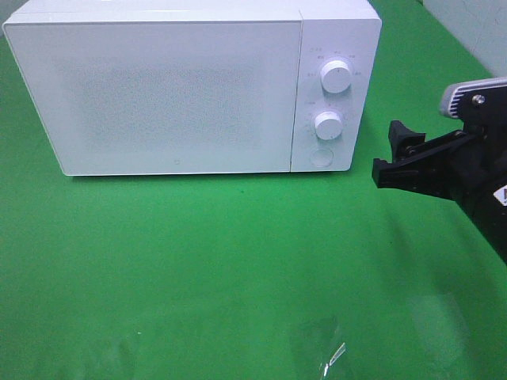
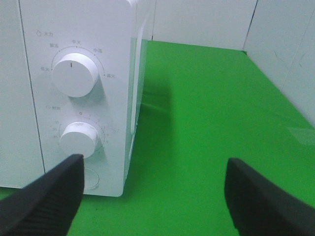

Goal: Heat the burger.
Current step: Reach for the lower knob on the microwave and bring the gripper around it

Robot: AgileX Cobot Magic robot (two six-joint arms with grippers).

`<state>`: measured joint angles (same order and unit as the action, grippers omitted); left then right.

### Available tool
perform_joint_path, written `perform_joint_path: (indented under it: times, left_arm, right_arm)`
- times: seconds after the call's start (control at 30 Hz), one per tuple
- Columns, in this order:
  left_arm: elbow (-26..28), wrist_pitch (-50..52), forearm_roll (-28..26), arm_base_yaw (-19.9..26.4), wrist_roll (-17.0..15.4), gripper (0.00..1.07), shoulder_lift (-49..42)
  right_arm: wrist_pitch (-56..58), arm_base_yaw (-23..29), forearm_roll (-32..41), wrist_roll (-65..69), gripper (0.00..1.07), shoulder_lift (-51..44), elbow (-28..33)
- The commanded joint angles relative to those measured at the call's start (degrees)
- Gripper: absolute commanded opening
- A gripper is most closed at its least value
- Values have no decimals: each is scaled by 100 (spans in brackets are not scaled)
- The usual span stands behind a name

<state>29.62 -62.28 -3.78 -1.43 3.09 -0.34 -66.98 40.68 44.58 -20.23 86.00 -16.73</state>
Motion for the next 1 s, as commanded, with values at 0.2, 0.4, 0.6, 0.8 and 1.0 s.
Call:
perform_joint_path:
  times: [0.2,0.4,0.6,0.8,1.0]
  left_arm:
    - [6,92,-52,0,0,101,-126]
    - [6,92,-52,0,0,101,-126]
    - [6,92,-52,0,0,101,-126]
    - [6,92,-52,0,0,101,-126]
    - [6,92,-52,0,0,101,-126]
  right_arm:
    - [-561,441,189,-17,76,796,-516]
    - [-831,441,149,92,76,1140,-779]
    - [-865,355,115,561,76,1518,-1089]
    - [-854,160,-52,819,76,1896,-1364]
    - [-859,-40,-350,831,76,2257,-1725]
